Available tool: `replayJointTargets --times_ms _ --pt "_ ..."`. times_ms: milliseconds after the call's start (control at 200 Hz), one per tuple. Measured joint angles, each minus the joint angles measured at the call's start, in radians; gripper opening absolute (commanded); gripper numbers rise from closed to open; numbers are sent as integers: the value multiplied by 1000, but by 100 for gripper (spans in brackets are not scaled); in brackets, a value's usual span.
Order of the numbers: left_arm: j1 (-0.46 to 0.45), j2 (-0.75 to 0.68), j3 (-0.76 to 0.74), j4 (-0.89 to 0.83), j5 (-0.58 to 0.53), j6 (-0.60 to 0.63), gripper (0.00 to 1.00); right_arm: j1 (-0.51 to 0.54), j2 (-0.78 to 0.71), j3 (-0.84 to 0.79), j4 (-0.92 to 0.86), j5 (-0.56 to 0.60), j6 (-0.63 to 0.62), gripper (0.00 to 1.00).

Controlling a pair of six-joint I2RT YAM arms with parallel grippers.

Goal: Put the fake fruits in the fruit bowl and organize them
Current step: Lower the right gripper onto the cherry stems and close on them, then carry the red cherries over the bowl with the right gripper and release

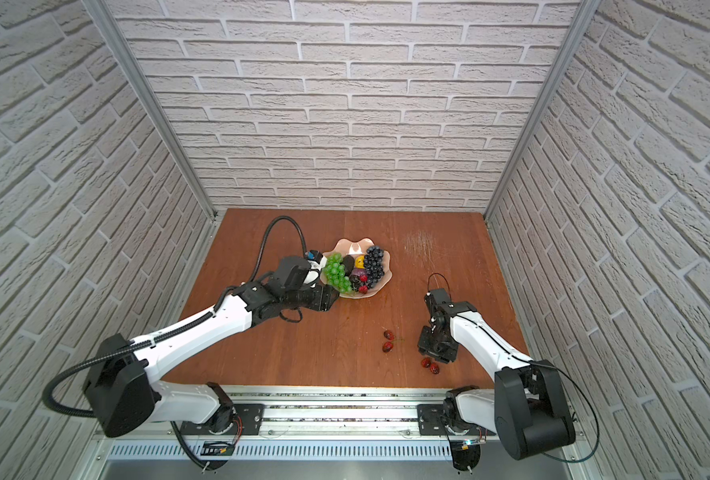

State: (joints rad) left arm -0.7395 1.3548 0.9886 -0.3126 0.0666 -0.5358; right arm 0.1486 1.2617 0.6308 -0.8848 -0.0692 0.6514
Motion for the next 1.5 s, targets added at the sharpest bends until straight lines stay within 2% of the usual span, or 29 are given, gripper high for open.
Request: replayJointTargets --times_ms 165,315,575,600,620,895,1090,1275,1500 --pt "2 -5 -5 -1 2 0 71 7 16 -4 18 -5 0 40" --pt "6 -8 -5 0 1 -2 71 14 18 -13 29 -14 0 36" --pt "6 -8 -5 0 2 -8 72 14 52 -18 41 -40 0 14" --pt "6 -8 -5 -1 2 -8 72 14 53 -17 42 -42 -1 7" --pt "6 -8 -5 -1 2 -8 72 14 54 -17 43 -45 -1 6" --pt "12 -8 -5 -2 1 -13 72 15 56 -6 63 -64 -14 5" --pt "12 -7 3 -6 0 -21 72 16 20 61 56 -64 -34 6" --pt "13 -3 23 -18 -13 -31 72 16 -16 156 40 -77 -43 6" --pt "22 -3 24 -37 -37 -58 72 27 16 348 39 -102 -63 5"
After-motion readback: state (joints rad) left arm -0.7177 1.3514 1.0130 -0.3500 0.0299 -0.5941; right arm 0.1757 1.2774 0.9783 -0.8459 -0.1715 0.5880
